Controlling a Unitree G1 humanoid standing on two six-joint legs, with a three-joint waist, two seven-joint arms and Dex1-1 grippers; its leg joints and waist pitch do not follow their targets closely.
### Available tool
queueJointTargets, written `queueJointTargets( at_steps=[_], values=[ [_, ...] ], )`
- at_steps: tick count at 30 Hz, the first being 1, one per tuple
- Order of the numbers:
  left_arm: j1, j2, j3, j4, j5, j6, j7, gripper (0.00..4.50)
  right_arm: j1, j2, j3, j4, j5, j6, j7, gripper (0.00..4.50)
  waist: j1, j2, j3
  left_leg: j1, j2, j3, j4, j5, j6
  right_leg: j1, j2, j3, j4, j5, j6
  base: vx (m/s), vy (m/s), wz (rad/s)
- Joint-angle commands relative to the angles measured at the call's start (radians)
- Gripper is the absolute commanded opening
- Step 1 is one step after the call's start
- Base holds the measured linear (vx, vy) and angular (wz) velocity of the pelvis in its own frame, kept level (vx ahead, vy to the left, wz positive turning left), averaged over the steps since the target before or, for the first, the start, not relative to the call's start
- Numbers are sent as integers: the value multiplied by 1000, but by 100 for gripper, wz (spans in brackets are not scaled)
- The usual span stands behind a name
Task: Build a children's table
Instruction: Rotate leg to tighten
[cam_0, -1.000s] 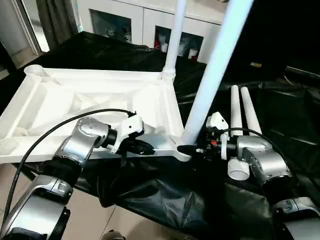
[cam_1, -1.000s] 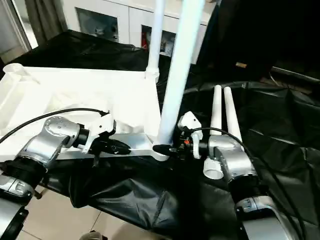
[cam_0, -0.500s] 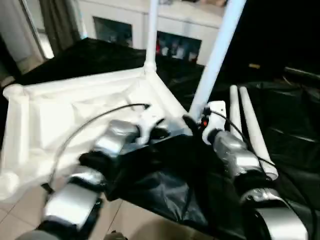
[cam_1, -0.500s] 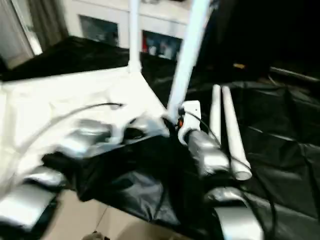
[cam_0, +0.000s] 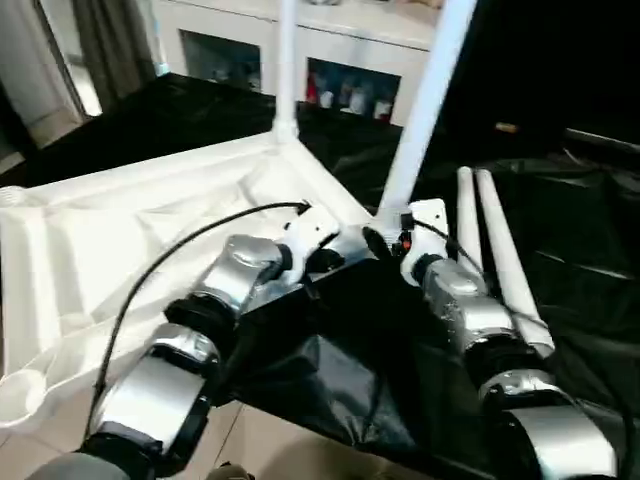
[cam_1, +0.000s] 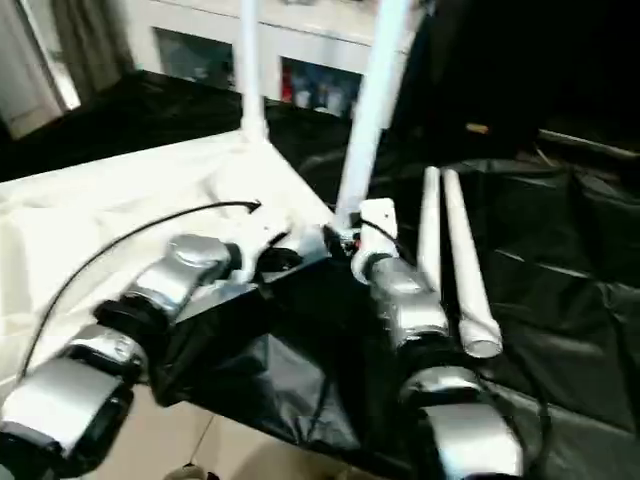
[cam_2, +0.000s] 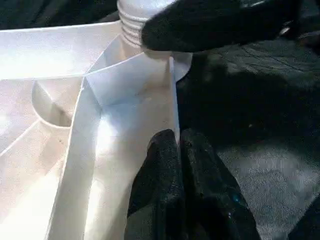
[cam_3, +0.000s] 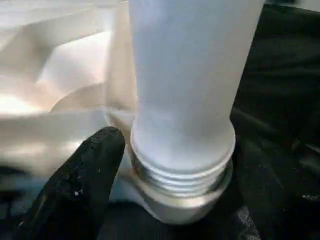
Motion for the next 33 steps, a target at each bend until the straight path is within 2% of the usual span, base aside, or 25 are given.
queueJointTargets(
  at_steps=[1, 2, 3, 4, 5, 7, 8, 9, 10, 14, 19, 23, 25, 26, 27, 28, 30, 33],
  values=[
    [31, 41, -51, -26, 5, -29, -143, 0, 20, -29, 99, -76, 9, 19, 243, 360, 6, -14, -59, -11, 18, 0, -60, -189, 64, 56, -65, 37, -80, -217, -167, 0, 0, 0],
    [34, 47, -53, -30, 3, -32, -158, 0, 23, -37, 104, -83, 10, 19, 263, 360, 9, -7, -62, -11, 21, -2, -60, -166, 67, 56, -68, 38, -74, -188, -174, 0, 0, 0],
    [39, 61, -56, -41, 0, -27, -183, 0, 28, -55, 110, -100, 19, 26, 307, 360, 4, -14, -62, -11, 22, 1, -56, -131, 77, 55, -64, 36, -67, -122, -196, 0, 0, 0],
    [50, 84, -60, -61, -8, -38, -226, 0, 34, -83, 119, -120, 25, 33, 378, 360, 7, -13, -61, -9, 23, 0, -55, -112, 83, 56, -63, 35, -61, -83, -214, 0, 0, 0],
    [59, 103, -62, -80, -14, -29, -253, 0, 39, -108, 132, -139, 29, 39, 427, 360, 7, -13, -61, -9, 23, 0, -55, -112, 83, 56, -63, 35, -61, -83, -214, 0, 0, 0],
    [71, 126, -65, -101, -20, -24, -290, 0, 46, -141, 147, -160, 32, 44, 494, 360, 10, -11, -61, -2, 27, 4, -51, -84, 101, 53, -62, 37, -50, 3, -256, 28, 12, 0],
    [80, 140, -67, -116, -23, -25, -319, 0, 48, -157, 150, -171, 37, 55, 528, 360, 9, -14, -62, -1, 26, 5, -49, -83, 103, 53, -61, 36, -47, 20, -264, 57, 24, 0],
    [89, 155, -70, -130, -26, -28, -343, 0, 48, -171, 152, -177, 41, 61, 556, 360, 10, -25, -63, -1, 25, 8, -48, -74, 108, 55, -59, 35, -44, 45, -272, 0, 0, 0],
    [91, 158, -71, -132, -26, -28, -349, 0, 48, -173, 153, -179, 42, 62, 562, 360, 13, -19, -62, -2, 25, 8, -48, -69, 109, 57, -60, 35, -41, 52, -275, 0, 0, 0],
    [123, 191, -64, -191, -47, -21, -409, 0, 52, -207, 164, -202, 49, 78, 645, 360, 19, -27, -60, 3, 30, 11, -47, -94, 102, 53, -63, 35, -43, 30, -277, 0, 0, 0],
    [137, 192, -67, -217, -48, -13, -411, 0, 47, -184, 164, -189, 54, 90, 652, 360, 24, -29, -56, 8, 30, 11, -52, -137, 66, 48, -66, 38, -51, -59, -255, 0, 0, 0],
    [143, 189, -68, -230, -50, -4, -413, 0, 58, -174, 168, -202, 56, 102, 656, 333, 25, -31, -56, 7, 28, 10, -52, -133, 55, 49, -65, 39, -50, -64, -244, 0, 0, 0],
    [145, 188, -70, -234, -49, -2, -414, 0, 66, -175, 176, -208, 53, 103, 661, 312, 25, -23, -58, 8, 27, 9, -52, -128, 51, 50, -63, 39, -48, -45, -244, 0, 0, 0],
    [146, 188, -71, -234, -49, -2, -414, 0, 68, -175, 177, -209, 53, 103, 662, 308, 25, -25, -59, 8, 27, 10, -51, -123, 52, 51, -63, 39, -48, -33, -244, 0, 0, 0],
    [147, 189, -72, -237, -47, -2, -414, 0, 74, -174, 179, -215, 53, 104, 662, 302, 26, -21, -60, 8, 26, 10, -50, -115, 53, 52, -62, 39, -45, -11, -249, 0, 0, 0],
    [147, 189, -72, -236, -44, -2, -409, 0, 80, -173, 179, -222, 54, 108, 660, 281, 26, -23, -60, 9, 26, 10, -50, -114, 54, 52, -61, 38, -45, 2, -253, 0, 0, 0],
    [142, 183, -71, -227, -35, 0, -384, 0, 88, -166, 169, -221, 54, 114, 634, 274, 28, -22, -60, 9, 26, 10, -49, -117, 54, 52, -61, 38, -44, 6, -256, 0, 0, 0],
    [123, 158, -50, -188, -22, 10, -291, 0, 92, -134, 143, -190, 43, 116, 532, 268, 27, -21, -54, 12, 26, 8, -56, -178, 34, 48, -64, 39, -57, -92, -241, 0, 0, 0]
  ],
)
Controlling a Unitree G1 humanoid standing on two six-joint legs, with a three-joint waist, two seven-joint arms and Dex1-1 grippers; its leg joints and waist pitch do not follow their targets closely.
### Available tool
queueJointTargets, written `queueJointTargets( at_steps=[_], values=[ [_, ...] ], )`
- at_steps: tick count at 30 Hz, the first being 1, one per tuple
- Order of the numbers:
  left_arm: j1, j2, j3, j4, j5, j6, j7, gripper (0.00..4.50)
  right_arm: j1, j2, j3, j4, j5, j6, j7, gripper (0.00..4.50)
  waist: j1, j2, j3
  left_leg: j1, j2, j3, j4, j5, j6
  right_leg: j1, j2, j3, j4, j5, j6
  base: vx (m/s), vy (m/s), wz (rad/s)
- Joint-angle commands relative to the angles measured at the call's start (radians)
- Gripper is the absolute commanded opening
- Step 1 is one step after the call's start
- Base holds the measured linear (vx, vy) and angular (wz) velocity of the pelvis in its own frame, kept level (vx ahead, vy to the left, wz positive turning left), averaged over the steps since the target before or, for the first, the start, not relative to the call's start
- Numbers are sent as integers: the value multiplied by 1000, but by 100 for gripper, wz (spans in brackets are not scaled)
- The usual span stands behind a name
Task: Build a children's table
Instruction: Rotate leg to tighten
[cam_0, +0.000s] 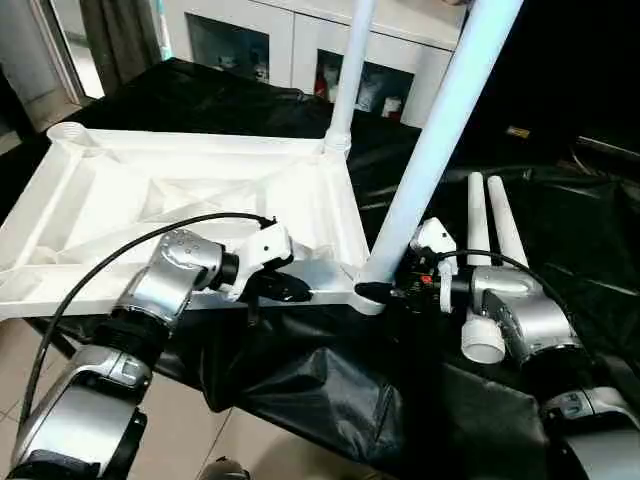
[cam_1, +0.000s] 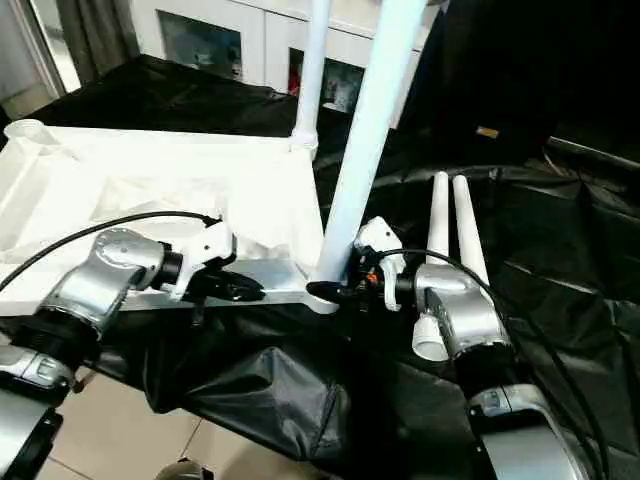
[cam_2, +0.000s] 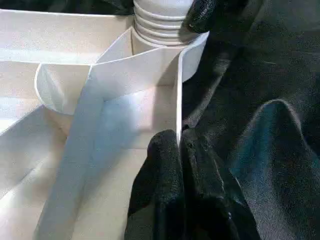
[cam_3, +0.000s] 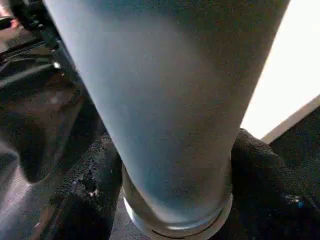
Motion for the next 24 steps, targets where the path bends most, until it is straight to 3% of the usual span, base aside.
queueJointTargets(
  at_steps=[1, 2, 3, 4, 6, 7, 8, 10, 11, 15, 16, 17, 20, 21, 22, 24],
  values=[
    [-12, -52, -5, 69, 39, 31, 144, 0, 11, 51, -4, 29, -12, 16, -111, 268, -2, 14, -55, 12, 24, 1, -65, -217, 7, 44, -65, 38, -69, -149, -220, 0, 0, 0],
    [-18, -63, 2, 82, 41, 37, 175, 0, 13, 62, -10, 37, -17, 17, -147, 267, -2, 15, -54, 16, 23, -2, -68, -247, -9, 42, -66, 37, -76, -219, -201, 0, 0, 0],
    [-34, -88, 14, 109, 48, 52, 245, 0, 14, 90, -27, 56, -27, 25, -234, 267, -2, 25, -54, 19, 24, -3, -69, -256, -20, 39, -67, 39, -78, -237, -195, 0, 0, 0],
    [-41, -100, 19, 122, 51, 59, 277, 0, 13, 106, -37, 66, -30, 31, -280, 267, -5, 20, -53, 19, 23, -4, -70, -279, -31, 37, -66, 38, -83, -270, -182, 0, 0, 0],
    [-68, -153, 34, 166, 57, 94, 386, 0, -9, 167, -93, 130, -30, 47, -482, 267, -7, 32, -51, 18, 21, -8, -74, -308, -43, 35, -67, 39, -89, -327, -163, 0, 0, 0],
    [-82, -186, 40, 189, 60, 114, 445, 0, -27, 203, -132, 174, -21, 64, -606, 267, -13, 30, -51, 19, 21, -9, -74, -320, -52, 31, -67, 39, -92, -365, -152, 0, 0, 0],
    [-87, -198, 40, 196, 61, 119, 462, 0, -33, 214, -143, 186, -19, 67, -642, 267, -13, 29, -52, 20, 19, -10, -74, -330, -54, 31, -66, 37, -95, -388, -145, 0, 0, 0],
    [-113, -276, 41, 229, 68, 142, 568, 0, -78, 290, -183, 261, -14, 61, -842, 267, -18, 39, -52, 28, 16, -9, -72, -367, -56, 20, -63, 37, -107, -429, -128, 0, 0, 0],
    [-120, -297, 38, 239, 75, 143, 590, 0, -96, 312, -184, 283, -20, 51, -886, 267, -17, 38, -52, 31, 15, -9, -70, -374, -52, 18, -63, 36, -108, -439, -122, 0, 0, 0],
    [-137, -311, 10, 248, 108, 118, 596, 0, -136, 352, -162, 313, -53, 3, -922, 267, -17, 46, -55, 16, 14, -14, -77, -379, -36, 24, -62, 33, -113, -438, -89, 0, 0, 0],
    [-138, -310, 7, 249, 110, 115, 594, 0, -138, 354, -162, 314, -55, -1, -923, 323, -16, 45, -56, 16, 15, -15, -76, -377, -33, 25, -63, 33, -111, -426, -89, 0, 0, 0],
    [-140, -305, 9, 250, 107, 110, 584, 0, -142, 356, -163, 315, -60, -14, -919, 336, -15, 45, -56, 15, 15, -15, -77, -375, -31, 25, -62, 33, -110, -421, -91, 0, 0, 0],
    [-145, -292, 12, 258, 103, 93, 560, 0, -154, 355, -164, 324, -72, -40, -909, 343, -18, 49, -56, 11, 13, -15, -78, -378, -31, 25, -63, 34, -111, -421, -97, 0, 0, 0],
    [-142, -275, 15, 257, 96, 79, 526, 0, -154, 342, -150, 318, -78, -60, -870, 363, -22, 48, -57, 5, 13, -19, -81, -372, -35, 31, -63, 31, -108, -416, -96, 0, 0, 0],
    [-138, -264, 16, 255, 92, 65, 503, 0, -150, 331, -138, 310, -77, -68, -832, 377, -26, 48, -57, 6, 14, -17, -80, -373, -30, 28, -62, 32, -108, -404, -101, 0, 0, 0],
    [-126, -238, 16, 242, 81, 37, 435, 0, -128, 291, -111, 272, -75, -77, -721, 377, -29, 46, -57, 1, 13, -17, -79, -361, -15, 34, -63, 32, -107, -390, -110, 0, 0, 0]
  ],
)
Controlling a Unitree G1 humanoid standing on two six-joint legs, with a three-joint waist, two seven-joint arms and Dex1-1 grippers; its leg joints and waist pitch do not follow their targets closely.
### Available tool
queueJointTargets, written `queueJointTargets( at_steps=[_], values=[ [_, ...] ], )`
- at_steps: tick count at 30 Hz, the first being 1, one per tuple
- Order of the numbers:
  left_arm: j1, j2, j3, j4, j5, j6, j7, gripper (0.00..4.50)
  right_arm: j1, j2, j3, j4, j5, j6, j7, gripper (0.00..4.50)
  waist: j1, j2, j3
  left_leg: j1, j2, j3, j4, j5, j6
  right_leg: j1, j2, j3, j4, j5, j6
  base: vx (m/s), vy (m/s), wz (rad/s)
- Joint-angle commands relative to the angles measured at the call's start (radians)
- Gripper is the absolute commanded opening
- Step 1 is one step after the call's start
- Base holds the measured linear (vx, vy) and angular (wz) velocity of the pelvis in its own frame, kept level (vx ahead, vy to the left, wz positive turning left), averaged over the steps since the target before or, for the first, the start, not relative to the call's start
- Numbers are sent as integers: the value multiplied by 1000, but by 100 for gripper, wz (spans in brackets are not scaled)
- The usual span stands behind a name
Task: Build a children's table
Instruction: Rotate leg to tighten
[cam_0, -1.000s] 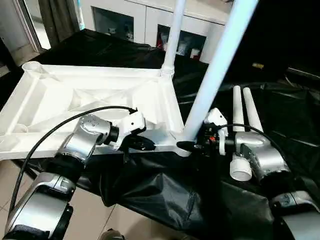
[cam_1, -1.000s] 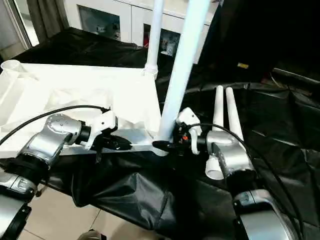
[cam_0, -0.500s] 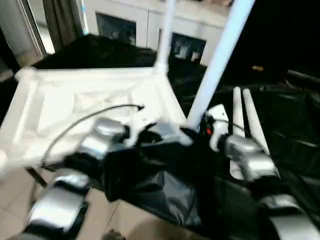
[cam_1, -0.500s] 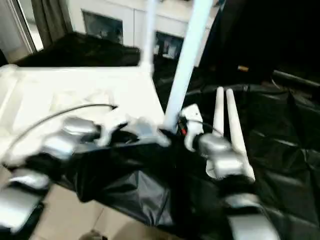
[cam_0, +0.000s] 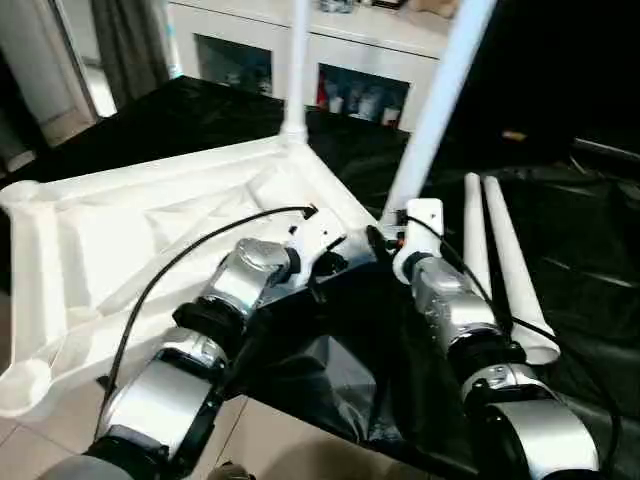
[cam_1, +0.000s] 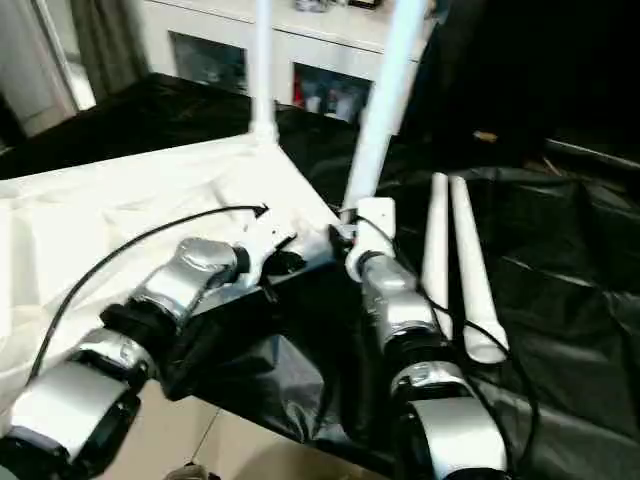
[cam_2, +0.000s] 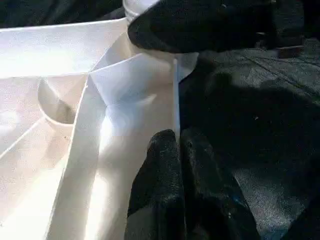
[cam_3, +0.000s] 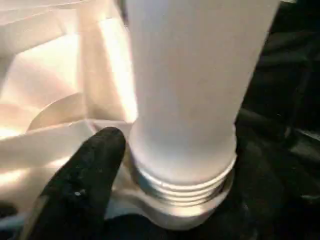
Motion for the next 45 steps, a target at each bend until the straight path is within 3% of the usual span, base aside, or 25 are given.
queueJointTargets(
  at_steps=[1, 5, 8, 10, 15, 18, 20, 22, 25, 29, 33, 35, 37, 39, 40, 41, 42, 44, 45],
  values=[
    [10, 7, -19, 1, -2, -37, -74, 0, 29, -7, 72, -28, 6, 12, 170, 377, 0, 11, -51, -2, 18, -10, -77, -332, -6, 39, -61, 35, -99, -353, -127, 0, 0, 0],
    [35, 70, -37, -27, -22, -68, -238, 0, 85, -113, 114, -150, 35, 36, 436, 377, 0, 10, -55, -3, 20, -4, -71, -262, 23, 46, -58, 37, -85, -225, -174, 0, 0, 0],
    [48, 106, -46, -44, -39, -101, -335, 0, 105, -175, 138, -202, 44, 41, 563, 377, 2, 13, -61, -2, 22, -1, -63, -181, 42, 51, -56, 36, -67, -74, -228, 54, -7, -1],
    [57, 137, -57, -58, -42, -119, -403, 0, 113, -225, 151, -235, 55, 48, 649, 377, 5, 8, -61, -3, 21, 3, -57, -129, 66, 55, -53, 34, -55, 28, -260, 0, 0, 0],
    [80, 188, -66, -112, -71, -127, -535, 0, 120, -293, 152, -275, 87, 72, 790, 377, 15, 10, -64, 1, 28, 8, -50, -96, 90, 56, -54, 32, -40, 99, -301, 0, 0, 0],
    [93, 214, -69, -158, -90, -101, -611, 0, 134, -321, 177, -312, 100, 91, 896, 377, 26, 1, -60, 1, 28, 11, -50, -107, 96, 55, -58, 32, -43, 68, -294, 0, 0, 0],
    [95, 218, -69, -163, -92, -99, -622, 0, 136, -325, 183, -316, 103, 94, 913, 377, 29, 3, -59, 2, 30, 11, -51, -120, 92, 54, -60, 32, -46, 34, -289, 0, 0, 0],
    [93, 218, -67, -163, -93, -101, -623, 0, 134, -329, 195, -307, 95, 87, 923, 363, 34, 4, -56, 4, 31, 10, -55, -156, 65, 50, -63, 33, -52, -39, -272, 0, 0, 0],
    [96, 217, -64, -170, -95, -97, -618, 0, 132, -323, 193, -300, 96, 92, 928, 332, 35, 4, -55, 5, 30, 9, -57, -170, 45, 50, -62, 34, -56, -78, -258, 0, 0, 0],
    [99, 212, -62, -178, -93, -91, -597, 0, 154, -318, 197, -328, 100, 114, 933, 303, 36, 5, -57, 4, 29, 8, -56, -153, 42, 51, -62, 34, -53, -63, -253, 0, 0, 0],
    [86, 193, -54, -159, -80, -85, -538, 0, 178, -309, 195, -336, 95, 126, 900, 276, 36, 5, -60, 3, 27, 9, -52, -112, 59, 52, -58, 33, -45, 22, -267, 0, 0, 0],
    [53, 162, -35, -97, -50, -68, -399, 0, 180, -266, 165, -302, 72, 142, 752, 272, 34, 8, -56, 8, 27, 9, -55, -150, 48, 47, -59, 34, -54, -33, -263, 0, 0, 0],
    [21, 117, -4, -40, -45, -39, -259, 0, 178, -214, 122, -248, 51, 144, 568, 270, 28, 12, -49, 14, 23, 8, -63, -235, 4, 41, -63, 37, -74, -192, -229, 0, 0, 0],
    [13, 105, 4, -26, -44, -30, -222, 0, 177, -199, 108, -232, 48, 146, 517, 269, 24, 7, -48, 17, 22, 2, -68, -282, -20, 42, -67, 38, -85, -317, -191, 0, 0, 0],
    [-12, 59, 28, 13, -43, -1, -96, 0, 168, -147, 53, -190, 57, 172, 348, 269, 25, 8, -49, 15, 22, -1, -69, -279, -21, 43, -67, 38, -85, -328, -181, 0, 0, 0],
    [-24, 31, 42, 31, -47, 13, -32, 0, 160, -116, 15, -167, 75, 191, 260, 269, 22, 22, -47, 21, 25, -1, -70, -294, -33, 33, -66, 40, -89, -328, -180, 0, 0, 0],
    [-32, 12, 52, 43, -50, 24, 10, 0, 154, -95, -12, -151, 89, 204, 202, 269, 18, 15, -47, 23, 22, 0, -69, -313, -39, 32, -63, 39, -91, -349, -176, 0, 0, 0],
    [-39, -8, 56, 51, -52, 35, 39, 0, 146, -76, -31, -135, 101, 211, 154, 268, 22, 13, -48, 24, 20, -1, -69, -311, -31, 32, -61, 39, -94, -348, -171, 0, 0, 0],
    [-51, -42, 57, 60, -49, 37, 82, 0, 131, -43, -62, -113, 123, 207, 78, 268, 23, 18, -48, 18, 20, 0, -70, -304, -23, 34, -62, 41, -94, -330, -168, 0, 0, 0]
  ],
)
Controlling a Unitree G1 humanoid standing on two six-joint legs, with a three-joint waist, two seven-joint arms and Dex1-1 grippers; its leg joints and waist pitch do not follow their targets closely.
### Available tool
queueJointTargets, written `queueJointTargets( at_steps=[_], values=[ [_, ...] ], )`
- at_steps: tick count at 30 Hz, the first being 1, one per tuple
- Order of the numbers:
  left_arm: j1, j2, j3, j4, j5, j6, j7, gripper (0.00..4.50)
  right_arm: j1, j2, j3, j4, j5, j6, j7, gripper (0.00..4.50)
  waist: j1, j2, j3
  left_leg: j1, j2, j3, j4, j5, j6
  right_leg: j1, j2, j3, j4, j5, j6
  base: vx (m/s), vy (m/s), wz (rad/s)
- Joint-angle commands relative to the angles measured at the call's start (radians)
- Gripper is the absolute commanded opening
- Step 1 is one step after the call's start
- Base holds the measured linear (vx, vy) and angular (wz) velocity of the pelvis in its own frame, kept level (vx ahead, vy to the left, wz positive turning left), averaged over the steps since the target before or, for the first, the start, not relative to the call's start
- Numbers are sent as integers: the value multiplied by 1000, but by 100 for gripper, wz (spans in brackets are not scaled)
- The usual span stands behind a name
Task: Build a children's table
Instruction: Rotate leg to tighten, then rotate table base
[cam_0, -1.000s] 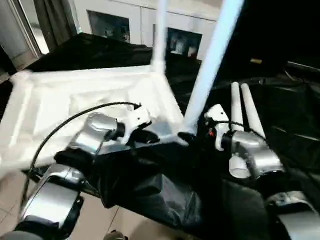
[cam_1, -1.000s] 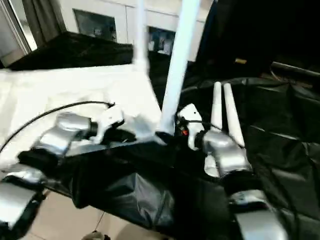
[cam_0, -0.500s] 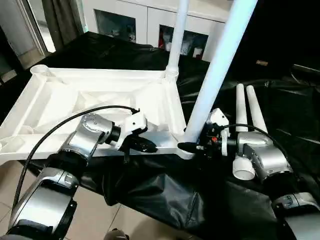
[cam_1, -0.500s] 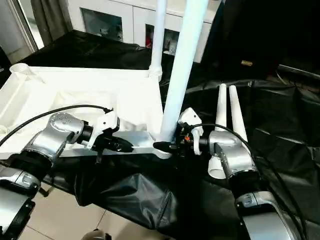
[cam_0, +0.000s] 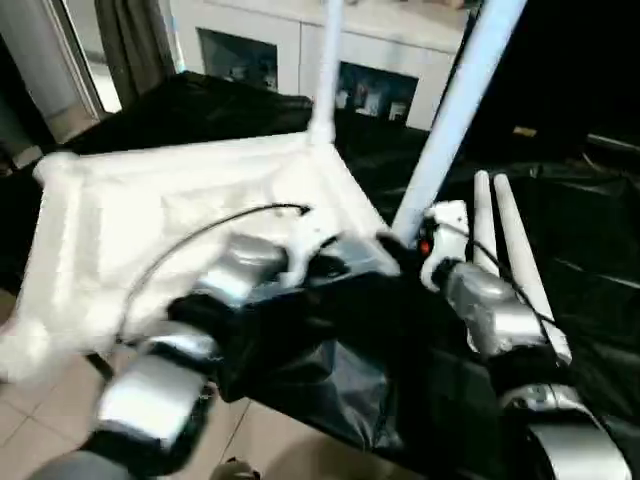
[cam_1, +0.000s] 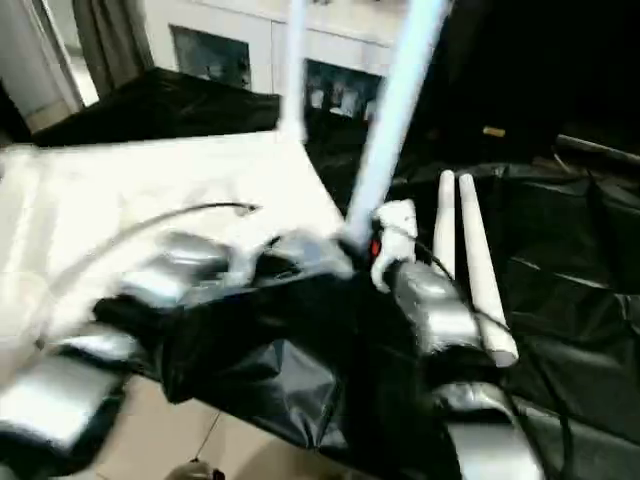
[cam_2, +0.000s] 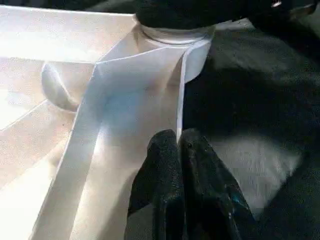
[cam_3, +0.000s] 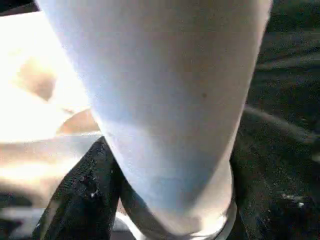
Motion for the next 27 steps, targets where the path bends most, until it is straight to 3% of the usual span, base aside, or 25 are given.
queueJointTargets(
  at_steps=[1, 2, 4, 5, 6, 9, 10, 14, 17, 19, 21, 22, 25, 26, 27],
  values=[
    [-32, -15, 41, 24, 1, 21, 150, 0, 35, 46, -7, 78, 27, 56, -68, 268, -7, 13, -54, 16, 21, -6, -74, -300, -25, 29, -61, 37, -94, -317, -164, 0, 0, 0],
    [-51, -71, 33, 37, 7, 0, 180, 0, 12, 96, -15, 102, 6, 26, -166, 268, -6, 6, -57, 14, 20, -5, -73, -290, -24, 29, -59, 36, -92, -291, -165, 0, 0, 0],
    [-55, -89, 23, 37, 11, -17, 170, 0, 6, 111, 3, 107, -25, 2, -199, 268, -8, 7, -55, 11, 18, -7, -76, -285, -29, 31, -59, 34, -92, -304, -153, 0, 0, 0],
    [-55, -97, 10, 34, 17, -39, 151, 0, 6, 118, 17, 104, -44, -20, -206, 303, -7, 8, -56, 10, 18, -7, -76, -285, -26, 32, -60, 34, -93, -306, -149, 0, 0, 0],
    [-54, -95, 4, 36, 21, -58, 140, 0, 5, 124, 15, 102, -50, -26, -214, 338, -6, 6, -56, 10, 18, -6, -75, -281, -21, 31, -60, 36, -94, -295, -144, 0, 0, 0],
    [-49, -82, -9, 37, 33, -98, 119, 0, 4, 127, 11, 97, -57, -32, -221, 340, -8, 8, -58, 3, 18, -8, -77, -258, -15, 37, -58, 35, -86, -246, -145, 0, 0, 0],
    [-45, -74, -14, 35, 34, -108, 106, 0, 5, 123, 13, 84, -55, -33, -220, 370, -9, 8, -60, 1, 19, -9, -76, -244, -12, 39, -59, 35, -84, -216, -149, 0, 0, 0],
    [-50, -70, -12, 46, 36, -147, 112, 0, 25, 98, 33, 12, -69, -40, -205, 370, -8, 4, -59, 3, 17, -4, -73, -224, 0, 40, -57, 36, -82, -178, -162, 0, 0, 0],
    [-72, -75, 51, 51, 7, -224, 177, 0, 101, 50, 41, -164, -77, -4, -168, 370, -4, -2, -58, -1, 17, -4, -72, -201, 13, 45, -57, 36, -81, -162, -153, 0, 0, 0],
    [-83, -68, 93, 28, -27, -227, 201, 45, 149, 32, 39, -241, -76, 18, -150, 381, 0, -2, -61, -3, 18, -4, -68, -173, 27, 47, -57, 37, -75, -119, -154, 0, 0, 0],
    [-81, -50, 118, -12, -42, -212, 222, 56, 185, 24, 41, -294, -72, 38, -142, 381, 3, 1, -71, -5, 22, -5, -60, -99, 43, 51, -59, 35, -57, 10, -193, 0, 0, 0],
    [-78, -37, 124, -34, -35, -209, 248, 67, 200, 20, 45, -316, -69, 44, -138, 381, -1, -3, -69, -13, 19, -5, -58, -74, 56, 52, -54, 31, -51, 70, -210, 0, 0, 0],
    [-60, 6, 151, -110, -27, -183, 302, 91, 236, 10, 66, -375, -77, 53, -133, 381, -6, -4, -67, -13, 16, -4, -57, -78, 68, 52, -53, 31, -50, 76, -211, 0, 0, 0],
    [-45, 31, 166, -154, -24, -164, 324, 91, 254, 6, 76, -409, -72, 65, -126, 381, -11, -11, -65, -14, 15, -2, -56, -80, 75, 51, -52, 31, -52, 64, -211, 0, 0, 0],
    [-37, 42, 171, -174, -20, -152, 329, 97, 260, 6, 79, -421, -68, 70, -122, 381, -10, -7, -65, -12, 17, -2, -56, -82, 75, 52, -53, 32, -50, 58, -211, 0, 0, 0]
  ],
)
